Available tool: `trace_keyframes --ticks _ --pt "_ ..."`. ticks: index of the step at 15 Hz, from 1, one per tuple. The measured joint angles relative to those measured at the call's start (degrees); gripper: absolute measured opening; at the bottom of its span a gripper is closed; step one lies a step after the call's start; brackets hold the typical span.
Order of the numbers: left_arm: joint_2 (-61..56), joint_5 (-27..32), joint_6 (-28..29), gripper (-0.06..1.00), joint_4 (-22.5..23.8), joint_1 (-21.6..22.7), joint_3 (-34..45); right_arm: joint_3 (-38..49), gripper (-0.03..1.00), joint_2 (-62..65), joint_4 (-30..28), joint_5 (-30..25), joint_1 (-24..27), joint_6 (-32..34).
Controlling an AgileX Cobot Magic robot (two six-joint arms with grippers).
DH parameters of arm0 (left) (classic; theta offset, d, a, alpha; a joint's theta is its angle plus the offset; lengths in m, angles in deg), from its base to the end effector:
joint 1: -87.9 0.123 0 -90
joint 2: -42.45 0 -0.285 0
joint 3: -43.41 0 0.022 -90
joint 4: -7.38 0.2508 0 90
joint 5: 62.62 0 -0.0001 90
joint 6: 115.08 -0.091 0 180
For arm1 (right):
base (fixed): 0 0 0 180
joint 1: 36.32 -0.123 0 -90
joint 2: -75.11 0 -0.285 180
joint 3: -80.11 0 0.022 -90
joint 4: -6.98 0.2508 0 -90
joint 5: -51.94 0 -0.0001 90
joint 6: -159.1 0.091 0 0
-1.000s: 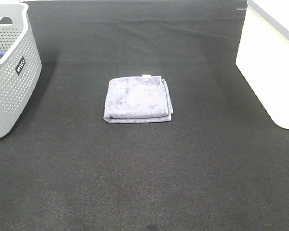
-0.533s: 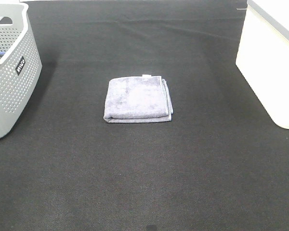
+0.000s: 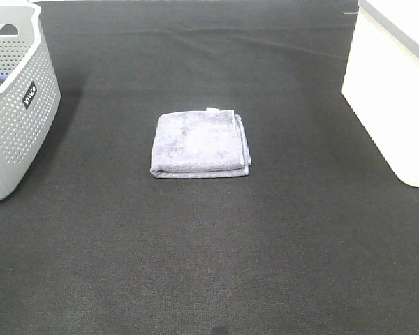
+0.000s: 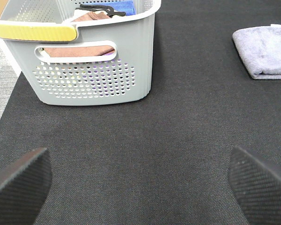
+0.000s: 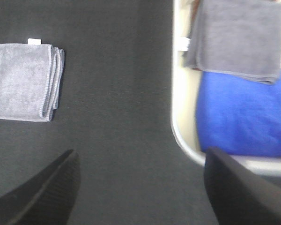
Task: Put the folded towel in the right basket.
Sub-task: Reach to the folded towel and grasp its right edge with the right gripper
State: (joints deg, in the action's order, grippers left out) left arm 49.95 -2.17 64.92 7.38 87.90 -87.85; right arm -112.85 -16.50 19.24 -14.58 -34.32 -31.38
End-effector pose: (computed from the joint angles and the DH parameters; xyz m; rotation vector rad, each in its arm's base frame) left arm -0.0050 0.0000 0.2769 0.0000 2.0366 0.0000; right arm 0.3015 0.0072 0.4059 -0.1558 2.5045 0.1936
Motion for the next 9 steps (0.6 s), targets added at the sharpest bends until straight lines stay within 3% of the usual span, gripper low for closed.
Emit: trace_keyframes --ticks 3,5,9 --pt "0.00 0.00 0.00 0.97 0.00 0.00 0.00 -9.80 0.69 -11.00 5.39 -2.64 -0.74 0.00" --pt "0.00 0.00 0.00 0.97 0.00 0.00 0.00 -12.20 0.68 -13.29 5.39 -2.81 -2.35 0.00" --pt "0.00 0.00 0.00 0.97 0.00 0.00 0.00 -20.23 0.68 -22.17 5.33 -3.32 -11.06 1.95"
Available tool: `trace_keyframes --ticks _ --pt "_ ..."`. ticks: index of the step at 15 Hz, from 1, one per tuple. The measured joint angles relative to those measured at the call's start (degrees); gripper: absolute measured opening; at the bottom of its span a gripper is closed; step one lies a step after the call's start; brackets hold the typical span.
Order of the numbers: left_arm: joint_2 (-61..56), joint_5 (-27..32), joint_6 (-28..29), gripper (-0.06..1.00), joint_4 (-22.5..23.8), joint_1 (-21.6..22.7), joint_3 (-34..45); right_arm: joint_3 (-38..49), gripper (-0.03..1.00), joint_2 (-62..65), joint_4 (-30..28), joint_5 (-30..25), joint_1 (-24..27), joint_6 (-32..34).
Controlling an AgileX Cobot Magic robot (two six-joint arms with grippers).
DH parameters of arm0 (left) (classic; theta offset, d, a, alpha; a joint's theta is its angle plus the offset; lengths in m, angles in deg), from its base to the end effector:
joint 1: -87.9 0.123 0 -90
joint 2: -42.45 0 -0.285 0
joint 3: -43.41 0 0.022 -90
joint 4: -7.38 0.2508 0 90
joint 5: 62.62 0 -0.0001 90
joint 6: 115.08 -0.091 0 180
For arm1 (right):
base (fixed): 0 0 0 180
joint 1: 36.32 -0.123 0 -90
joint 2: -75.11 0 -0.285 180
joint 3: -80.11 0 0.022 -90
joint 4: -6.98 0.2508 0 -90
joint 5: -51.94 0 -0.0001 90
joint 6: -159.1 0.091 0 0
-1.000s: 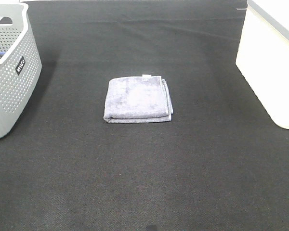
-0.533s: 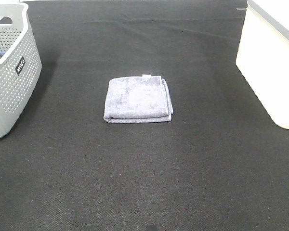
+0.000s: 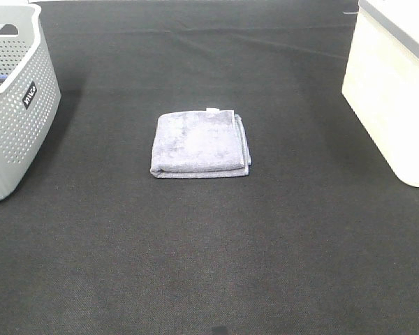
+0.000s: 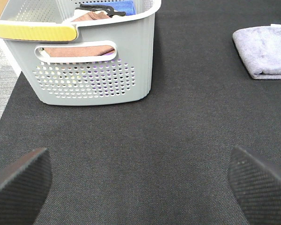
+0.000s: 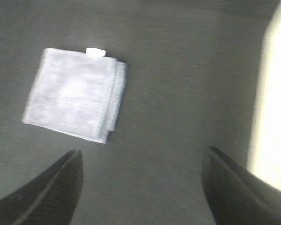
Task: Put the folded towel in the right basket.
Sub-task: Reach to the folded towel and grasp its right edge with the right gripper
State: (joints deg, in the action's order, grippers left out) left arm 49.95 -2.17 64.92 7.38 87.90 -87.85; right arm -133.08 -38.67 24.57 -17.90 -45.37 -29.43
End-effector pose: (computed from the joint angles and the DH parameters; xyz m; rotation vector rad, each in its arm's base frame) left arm -0.0050 0.0000 0.2769 0.0000 2.0366 0.0000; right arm 0.3938 0.0889 0.3713 -0.3587 2.5750 0.4173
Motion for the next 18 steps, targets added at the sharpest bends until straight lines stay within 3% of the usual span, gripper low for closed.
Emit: trace_keyframes --ticks 3,6,10,14,18 --pt "0.00 0.00 0.00 0.97 0.00 0.00 0.00 -5.90 0.68 -9.05 2.69 0.00 -4.18 2.64" --pt "0.00 0.00 0.00 0.97 0.00 0.00 0.00 -9.05 0.68 -18.62 9.45 0.06 -4.30 3.72" --pt "0.00 0.00 0.00 0.97 0.00 0.00 0.00 -9.68 0.68 -27.04 11.06 0.11 -4.30 3.67" --pt "0.00 0.00 0.00 0.97 0.00 0.00 0.00 -9.68 0.69 -34.38 17.13 0.11 -4.30 -0.29" --pt "0.00 0.00 0.00 0.97 0.00 0.00 0.00 -9.68 0.69 -37.36 17.99 1.66 -4.30 -2.92"
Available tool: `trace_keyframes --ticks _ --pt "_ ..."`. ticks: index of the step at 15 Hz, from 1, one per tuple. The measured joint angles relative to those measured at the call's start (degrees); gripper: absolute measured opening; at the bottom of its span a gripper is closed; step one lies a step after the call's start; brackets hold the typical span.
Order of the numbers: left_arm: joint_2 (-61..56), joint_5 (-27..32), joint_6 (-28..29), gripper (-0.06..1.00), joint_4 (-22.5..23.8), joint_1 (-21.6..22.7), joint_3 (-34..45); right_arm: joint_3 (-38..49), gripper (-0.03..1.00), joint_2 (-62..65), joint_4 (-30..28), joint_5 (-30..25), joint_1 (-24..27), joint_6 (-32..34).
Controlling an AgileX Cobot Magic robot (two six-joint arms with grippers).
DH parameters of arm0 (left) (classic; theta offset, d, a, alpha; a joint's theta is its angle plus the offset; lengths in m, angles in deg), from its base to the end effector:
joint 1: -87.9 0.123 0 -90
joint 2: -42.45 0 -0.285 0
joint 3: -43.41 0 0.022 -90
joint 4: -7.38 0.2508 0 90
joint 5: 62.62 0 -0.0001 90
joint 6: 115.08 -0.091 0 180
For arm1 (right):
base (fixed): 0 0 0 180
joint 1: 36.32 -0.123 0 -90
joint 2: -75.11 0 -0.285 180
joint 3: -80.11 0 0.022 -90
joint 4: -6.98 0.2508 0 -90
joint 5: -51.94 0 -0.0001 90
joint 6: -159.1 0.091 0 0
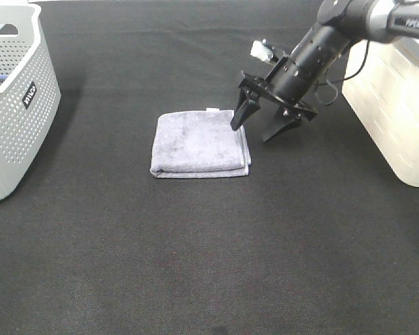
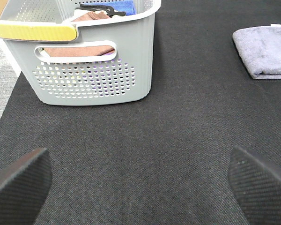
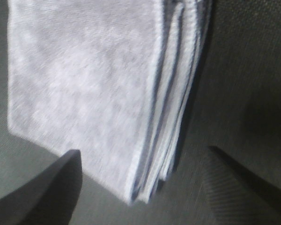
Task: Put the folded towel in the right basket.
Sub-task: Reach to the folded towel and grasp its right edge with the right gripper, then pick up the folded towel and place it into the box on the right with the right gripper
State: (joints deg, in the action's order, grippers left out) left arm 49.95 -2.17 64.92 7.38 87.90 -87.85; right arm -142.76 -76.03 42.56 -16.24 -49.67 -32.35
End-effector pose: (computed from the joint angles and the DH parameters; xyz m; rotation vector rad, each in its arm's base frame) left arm -0.0050 0.0000 0.2769 0.0000 2.0366 0.0000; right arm 0.4801 0.1645 0.1270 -0.3158 2.9446 0.8892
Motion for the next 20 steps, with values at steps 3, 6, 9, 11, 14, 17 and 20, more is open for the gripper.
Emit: trace_keyframes --ticks 3,6,9,11,14,17,20 --pt "0.00 0.00 0.00 0.97 0.00 0.00 0.00 0.00 0.69 -1.95 2.41 2.06 0.00 -2.46" --pt "0.00 0.00 0.00 0.97 0.00 0.00 0.00 0.00 0.69 -2.81 2.64 4.30 0.00 -3.32" --pt "0.00 0.00 0.00 0.97 0.00 0.00 0.00 0.00 0.69 -3.90 4.01 4.70 0.00 -3.95" --pt "0.00 0.00 0.00 0.97 0.00 0.00 0.00 -0.52 0.68 -4.93 7.05 4.64 0.00 -4.70" --pt "0.00 0.00 0.00 0.97 0.00 0.00 0.00 -0.52 0.64 -5.50 9.63 4.64 0.00 -6.93" --pt "0.00 0.00 0.00 0.97 0.00 0.00 0.00 -0.52 0.31 -6.36 10.14 6.13 -0.17 -7.16" --pt "0.00 0.00 0.00 0.97 0.00 0.00 0.00 -0.52 0.07 -6.47 10.14 6.13 -0.40 -8.14"
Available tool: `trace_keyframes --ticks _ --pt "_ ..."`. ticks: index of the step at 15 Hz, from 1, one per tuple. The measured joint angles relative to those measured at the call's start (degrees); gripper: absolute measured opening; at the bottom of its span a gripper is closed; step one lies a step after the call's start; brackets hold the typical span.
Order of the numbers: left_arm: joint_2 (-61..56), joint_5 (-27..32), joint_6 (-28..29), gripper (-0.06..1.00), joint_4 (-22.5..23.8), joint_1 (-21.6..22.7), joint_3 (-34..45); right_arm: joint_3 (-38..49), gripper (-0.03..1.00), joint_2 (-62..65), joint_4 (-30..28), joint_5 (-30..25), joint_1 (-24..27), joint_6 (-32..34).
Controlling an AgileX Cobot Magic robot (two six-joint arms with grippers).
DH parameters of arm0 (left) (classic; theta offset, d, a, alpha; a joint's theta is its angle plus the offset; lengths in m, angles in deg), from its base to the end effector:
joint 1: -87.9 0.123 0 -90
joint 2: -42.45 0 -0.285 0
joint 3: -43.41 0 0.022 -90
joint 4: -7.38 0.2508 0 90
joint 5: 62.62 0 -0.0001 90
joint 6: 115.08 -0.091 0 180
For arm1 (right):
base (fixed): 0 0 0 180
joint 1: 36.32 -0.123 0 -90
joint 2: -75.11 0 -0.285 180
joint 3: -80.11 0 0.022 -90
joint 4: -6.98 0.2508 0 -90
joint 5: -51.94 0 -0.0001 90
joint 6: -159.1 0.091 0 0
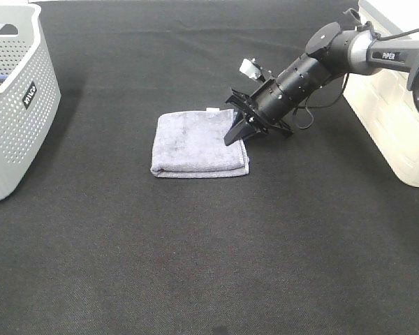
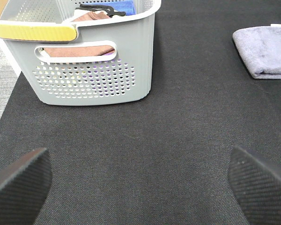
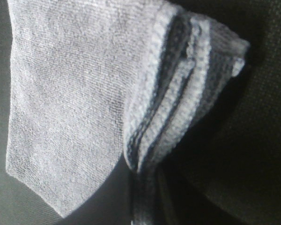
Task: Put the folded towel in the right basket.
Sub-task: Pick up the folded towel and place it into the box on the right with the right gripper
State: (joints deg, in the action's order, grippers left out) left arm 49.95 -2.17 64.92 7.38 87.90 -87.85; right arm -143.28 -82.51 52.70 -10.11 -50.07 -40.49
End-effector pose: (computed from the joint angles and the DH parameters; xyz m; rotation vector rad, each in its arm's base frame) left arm -0.0050 0.0000 0.2769 0.0000 2.0366 0.0000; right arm 0.4885 0.1788 0.0800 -0.3066 2.8401 1.0580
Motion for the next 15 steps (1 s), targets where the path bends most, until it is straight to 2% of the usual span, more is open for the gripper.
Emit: trace_keyframes --ticks 4,9,15 --pt "0.00 0.00 0.00 0.97 0.00 0.00 0.00 0.00 0.07 2.92 -0.06 -0.46 0.00 -2.41" --pt "0.00 0.00 0.00 0.97 0.00 0.00 0.00 0.00 0.07 15.30 -0.69 -0.69 0.00 -5.33" --pt "0.00 0.00 0.00 0.97 0.00 0.00 0.00 0.00 0.07 28.36 -4.64 -0.92 5.50 -5.73"
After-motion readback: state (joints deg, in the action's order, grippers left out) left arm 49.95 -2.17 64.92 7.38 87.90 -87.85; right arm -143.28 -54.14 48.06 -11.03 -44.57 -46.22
